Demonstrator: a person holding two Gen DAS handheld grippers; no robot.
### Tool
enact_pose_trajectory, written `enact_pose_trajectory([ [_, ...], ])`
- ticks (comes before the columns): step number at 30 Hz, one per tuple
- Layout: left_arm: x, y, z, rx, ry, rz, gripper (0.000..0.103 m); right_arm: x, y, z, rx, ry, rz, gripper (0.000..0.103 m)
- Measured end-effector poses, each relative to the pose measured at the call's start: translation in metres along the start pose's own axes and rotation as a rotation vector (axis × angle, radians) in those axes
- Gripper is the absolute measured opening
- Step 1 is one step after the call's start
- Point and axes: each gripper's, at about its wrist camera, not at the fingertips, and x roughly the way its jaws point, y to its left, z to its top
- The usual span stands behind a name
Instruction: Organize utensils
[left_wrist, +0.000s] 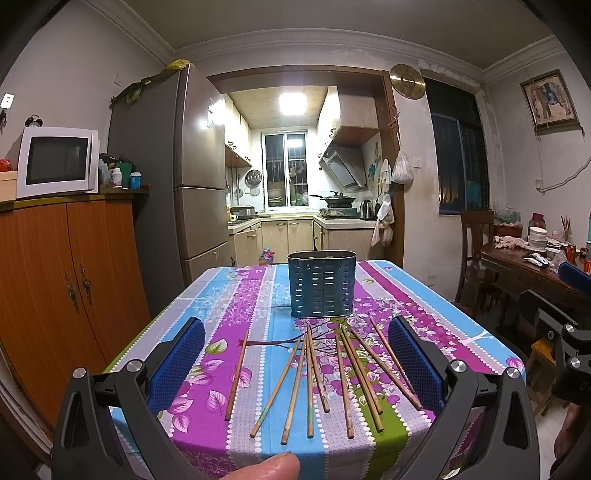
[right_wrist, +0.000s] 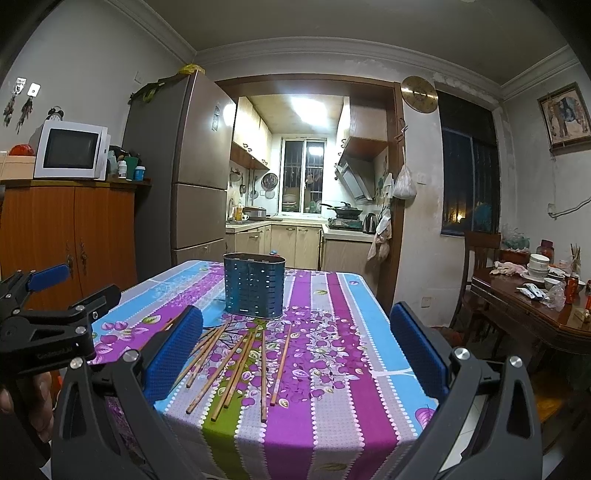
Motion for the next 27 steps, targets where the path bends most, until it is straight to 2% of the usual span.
enact_pose_trajectory([
  [22,0.016,0.001,-0.003,0.013,0.025,0.007,0.099,0.011,0.002,-0.004,-0.008,0.012,0.009,0.098],
  [27,0.027,0.024,-0.003,-0.003,0.014,0.029,0.099,0.016,0.001,-0.01,-0.03,0.021,0.051,0.098],
])
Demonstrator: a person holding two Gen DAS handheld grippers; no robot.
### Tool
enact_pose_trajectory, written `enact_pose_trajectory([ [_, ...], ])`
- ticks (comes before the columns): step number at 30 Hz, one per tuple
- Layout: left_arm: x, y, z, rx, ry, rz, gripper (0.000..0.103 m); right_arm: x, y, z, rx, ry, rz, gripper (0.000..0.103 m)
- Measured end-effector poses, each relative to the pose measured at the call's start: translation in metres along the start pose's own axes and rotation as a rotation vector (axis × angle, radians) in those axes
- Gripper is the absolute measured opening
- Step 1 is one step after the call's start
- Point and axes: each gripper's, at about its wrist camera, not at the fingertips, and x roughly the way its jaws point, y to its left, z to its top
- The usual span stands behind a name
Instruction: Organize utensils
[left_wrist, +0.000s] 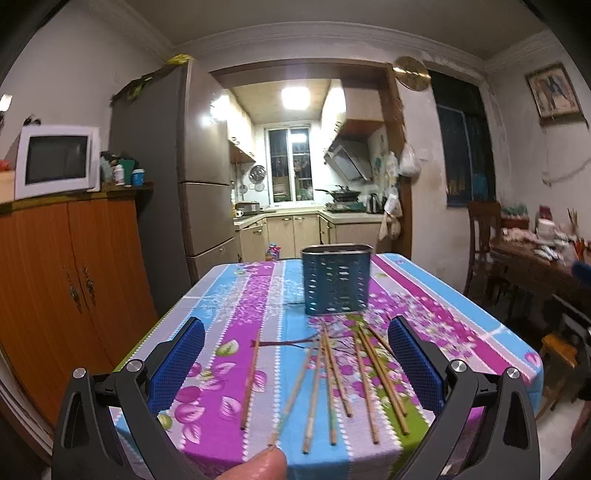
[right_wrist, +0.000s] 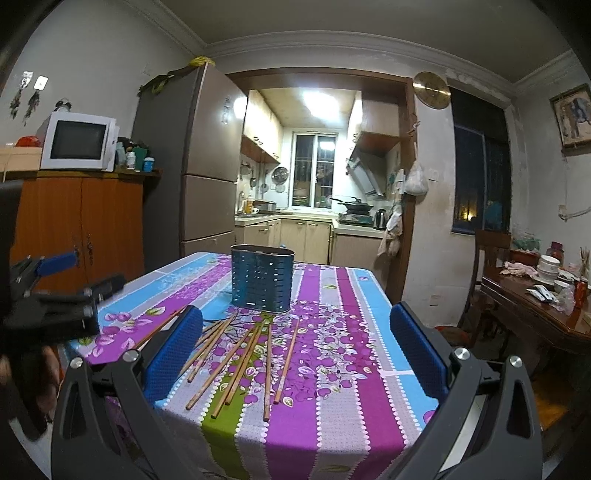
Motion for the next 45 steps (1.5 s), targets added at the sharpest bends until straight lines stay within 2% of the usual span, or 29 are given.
enact_pose_trajectory([
  [2,0.005,0.016,0.0,-0.026,0.007,0.015,0.099,0.002,0.0,-0.005,-0.016,0.006,0.031,0.086],
  [4,0.012,0.033,-0.002,-0.048,0.023,0.04,0.099,0.006,0.002,-0.012,-0.026,0.034,0.053,0.064],
  [5,0.014,0.039,-0.003,-0.058,0.029,0.045,0.099,0.01,0.003,-0.018,-0.029,0.058,0.076,0.059],
  [7,0.021,0.053,-0.01,-0.064,0.034,0.061,0.099,0.018,0.006,-0.032,-0.034,0.105,0.115,0.04],
  [10,0.034,0.067,-0.027,-0.05,0.065,0.087,0.099,0.035,0.012,-0.06,-0.004,0.199,0.2,0.022],
  [13,0.052,0.082,-0.048,-0.056,0.116,0.097,0.099,0.053,0.028,-0.088,0.044,0.276,0.27,0.022],
  [17,0.069,0.099,-0.074,-0.078,0.169,0.09,0.099,0.071,0.052,-0.105,0.066,0.329,0.303,0.022],
  [23,0.073,0.106,-0.094,-0.061,0.173,0.06,0.098,0.097,0.076,-0.123,0.02,0.353,0.247,0.02],
  [27,0.075,0.109,-0.105,-0.059,0.185,-0.001,0.09,0.1,0.074,-0.125,0.024,0.329,0.205,0.017],
  [31,0.07,0.101,-0.117,-0.041,0.182,-0.089,0.068,0.101,0.072,-0.127,0.035,0.311,0.186,0.01],
  [34,0.061,0.082,-0.12,-0.004,0.171,-0.187,0.056,0.1,0.073,-0.129,0.028,0.3,0.178,0.01],
  [38,0.056,0.039,-0.126,0.085,0.183,-0.29,0.049,0.1,0.075,-0.13,0.013,0.286,0.166,0.01],
  [41,0.06,0.024,-0.133,0.111,0.203,-0.303,0.035,0.1,0.074,-0.13,0.018,0.283,0.164,0.01],
  [43,0.067,0.02,-0.136,0.101,0.222,-0.309,0.018,0.1,0.074,-0.13,0.021,0.28,0.163,0.01],
  [45,0.073,0.02,-0.141,0.094,0.223,-0.285,0.018,0.101,0.075,-0.13,0.022,0.278,0.16,0.01],
])
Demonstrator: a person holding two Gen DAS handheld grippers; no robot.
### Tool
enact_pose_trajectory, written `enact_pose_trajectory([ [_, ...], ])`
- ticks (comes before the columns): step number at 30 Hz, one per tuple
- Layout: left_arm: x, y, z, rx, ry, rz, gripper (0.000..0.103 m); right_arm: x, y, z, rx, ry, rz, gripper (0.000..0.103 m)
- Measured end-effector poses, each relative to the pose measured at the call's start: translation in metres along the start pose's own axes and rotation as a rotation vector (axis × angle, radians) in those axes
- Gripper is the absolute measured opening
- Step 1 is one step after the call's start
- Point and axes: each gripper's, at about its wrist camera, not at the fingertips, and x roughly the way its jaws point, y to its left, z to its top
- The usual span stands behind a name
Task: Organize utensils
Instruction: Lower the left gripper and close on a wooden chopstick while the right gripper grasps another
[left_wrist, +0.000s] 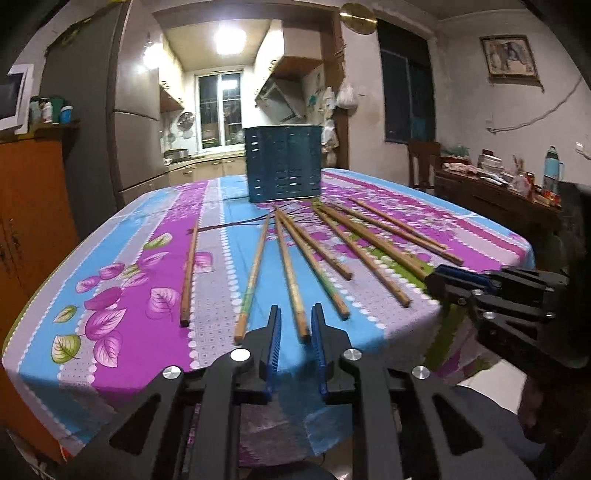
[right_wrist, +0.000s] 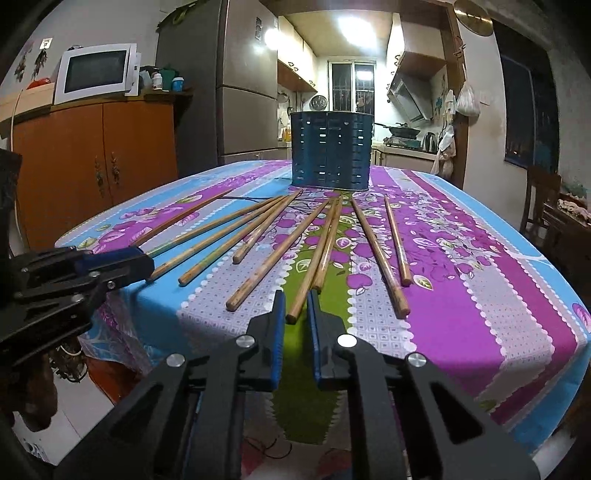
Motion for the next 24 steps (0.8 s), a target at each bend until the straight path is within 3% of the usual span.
enact_pose_trajectory([
  [15,-0.002,-0.008,-0.018,0.017,-0.088,0.028,0.018,0.001,0.002,-0.007,-0.017,-0.047,-0.029,0.011],
  [17,-0.002,-0.009,-0.017,0.017,-0.09,0.032,0.008,0.001,0.001,-0.006,-0.006,-0.046,-0.023,0.009],
  [24,-0.013,-0.01,-0.009,0.021,-0.109,0.034,0.008,-0.01,-0.001,0.0,0.009,-0.067,-0.02,0.007],
])
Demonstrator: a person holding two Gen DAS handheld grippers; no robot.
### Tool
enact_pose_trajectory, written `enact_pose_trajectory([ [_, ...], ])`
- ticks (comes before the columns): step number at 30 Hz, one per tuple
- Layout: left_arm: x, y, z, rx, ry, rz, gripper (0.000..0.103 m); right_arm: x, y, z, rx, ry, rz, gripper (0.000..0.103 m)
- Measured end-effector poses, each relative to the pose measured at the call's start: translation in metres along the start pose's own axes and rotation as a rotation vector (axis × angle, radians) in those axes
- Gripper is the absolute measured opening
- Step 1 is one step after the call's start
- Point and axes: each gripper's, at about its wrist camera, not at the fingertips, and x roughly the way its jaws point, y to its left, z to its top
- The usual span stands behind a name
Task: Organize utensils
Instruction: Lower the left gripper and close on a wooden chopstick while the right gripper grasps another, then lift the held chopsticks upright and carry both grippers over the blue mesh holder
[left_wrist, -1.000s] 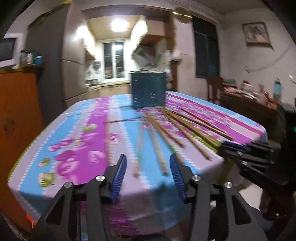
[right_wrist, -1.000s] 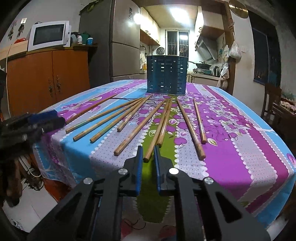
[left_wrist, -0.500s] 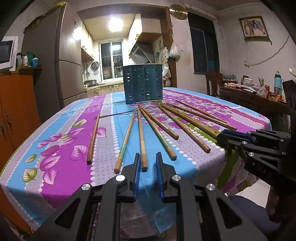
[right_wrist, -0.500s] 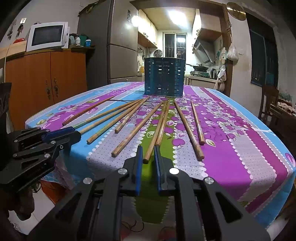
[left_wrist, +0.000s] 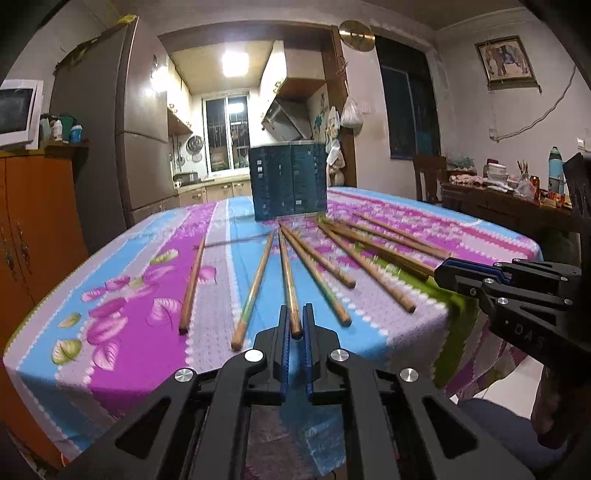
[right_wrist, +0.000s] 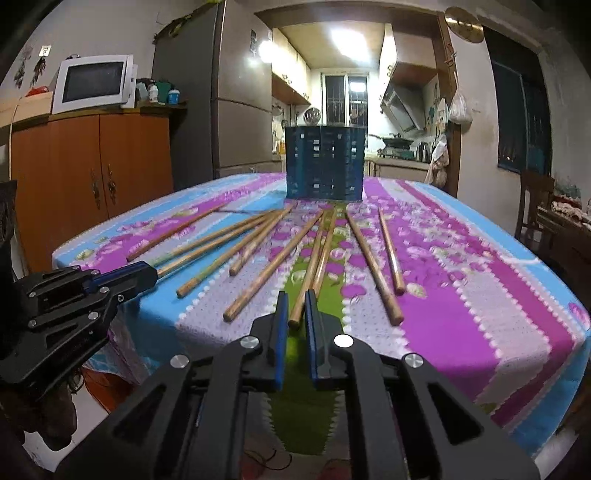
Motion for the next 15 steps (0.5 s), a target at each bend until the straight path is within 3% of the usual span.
enact_pose_trajectory([
  [5,-0.029,0.003,0.034,0.003,-0.1,0.002,0.008,-0.027,0.0,0.025,-0.032,-0.08,-0.01,0.007],
  [10,-0.053,0.01,0.087,0.003,-0.233,0.001,0.008,-0.055,-0.001,0.067,-0.074,-0.188,-0.003,0.006],
  [15,-0.043,0.018,0.145,-0.002,-0.289,-0.017,0.008,-0.063,-0.01,0.122,-0.089,-0.264,0.037,0.006],
])
